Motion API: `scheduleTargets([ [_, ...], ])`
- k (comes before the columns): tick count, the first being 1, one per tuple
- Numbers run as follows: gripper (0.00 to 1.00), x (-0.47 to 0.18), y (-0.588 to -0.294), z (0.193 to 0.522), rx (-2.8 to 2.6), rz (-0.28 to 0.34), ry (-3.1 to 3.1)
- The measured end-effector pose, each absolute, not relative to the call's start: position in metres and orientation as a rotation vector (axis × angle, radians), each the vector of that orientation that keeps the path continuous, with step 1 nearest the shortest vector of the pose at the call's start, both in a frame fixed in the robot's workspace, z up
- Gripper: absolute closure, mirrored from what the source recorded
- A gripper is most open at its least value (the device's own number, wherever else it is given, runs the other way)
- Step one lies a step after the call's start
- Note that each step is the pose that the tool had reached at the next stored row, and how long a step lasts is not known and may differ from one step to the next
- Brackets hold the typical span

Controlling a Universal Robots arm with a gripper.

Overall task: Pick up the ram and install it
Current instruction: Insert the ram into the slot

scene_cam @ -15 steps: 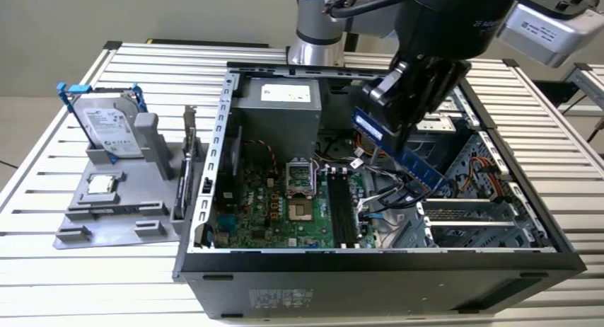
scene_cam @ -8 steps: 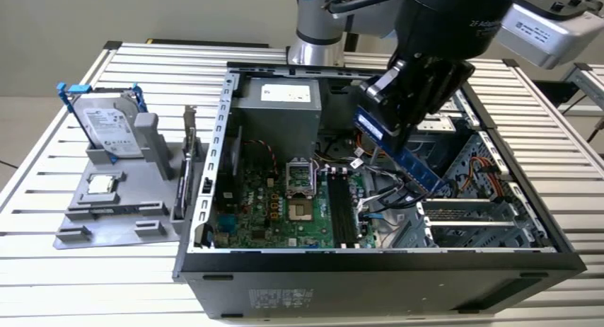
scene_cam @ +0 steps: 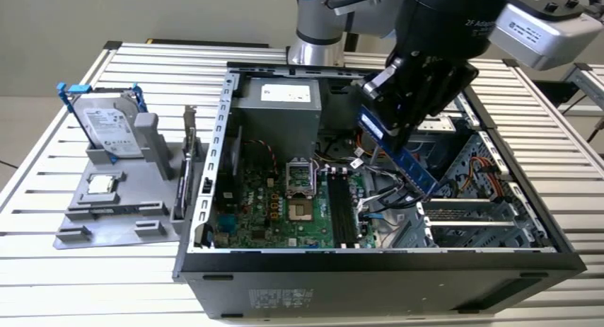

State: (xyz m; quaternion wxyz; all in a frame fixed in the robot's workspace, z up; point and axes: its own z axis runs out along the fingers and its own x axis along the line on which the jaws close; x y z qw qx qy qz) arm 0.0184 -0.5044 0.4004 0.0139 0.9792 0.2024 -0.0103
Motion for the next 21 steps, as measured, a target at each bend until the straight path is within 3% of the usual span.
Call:
scheduleTargets([
  [21,1.0,0.0191,-0.5044,0.4004,3.09,-0.04,0.292],
])
